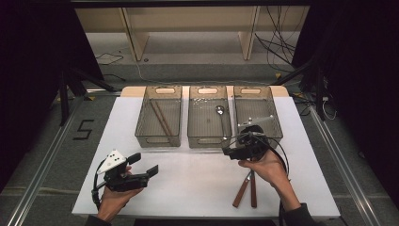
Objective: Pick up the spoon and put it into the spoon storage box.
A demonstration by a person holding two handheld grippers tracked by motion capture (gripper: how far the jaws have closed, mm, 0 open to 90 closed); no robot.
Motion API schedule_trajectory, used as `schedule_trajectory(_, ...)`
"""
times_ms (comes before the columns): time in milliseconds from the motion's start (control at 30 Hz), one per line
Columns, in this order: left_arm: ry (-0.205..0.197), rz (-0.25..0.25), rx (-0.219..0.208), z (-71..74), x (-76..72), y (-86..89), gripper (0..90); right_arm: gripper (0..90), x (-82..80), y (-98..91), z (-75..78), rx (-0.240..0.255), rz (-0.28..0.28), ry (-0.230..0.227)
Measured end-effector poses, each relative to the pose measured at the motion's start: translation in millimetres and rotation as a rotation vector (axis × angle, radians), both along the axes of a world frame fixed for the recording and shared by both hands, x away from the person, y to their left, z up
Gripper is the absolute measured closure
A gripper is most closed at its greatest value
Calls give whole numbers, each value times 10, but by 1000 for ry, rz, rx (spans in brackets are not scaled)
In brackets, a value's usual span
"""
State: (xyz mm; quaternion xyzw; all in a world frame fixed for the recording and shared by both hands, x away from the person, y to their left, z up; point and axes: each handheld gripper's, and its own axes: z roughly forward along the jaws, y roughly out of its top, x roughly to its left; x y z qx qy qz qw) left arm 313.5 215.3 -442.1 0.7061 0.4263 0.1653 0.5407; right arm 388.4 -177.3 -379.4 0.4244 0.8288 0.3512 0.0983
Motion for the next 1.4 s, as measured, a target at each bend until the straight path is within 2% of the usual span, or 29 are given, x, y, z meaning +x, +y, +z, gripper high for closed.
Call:
schedule_trajectory(367, 4, 0, -3, 5, 15, -23, 116, 258, -75, -107, -116, -26, -25, 27)
schedule_trajectory(1400, 1, -2, -4, 1, 6, -13, 116, 213, -261, -251, -291, -71, -53, 89)
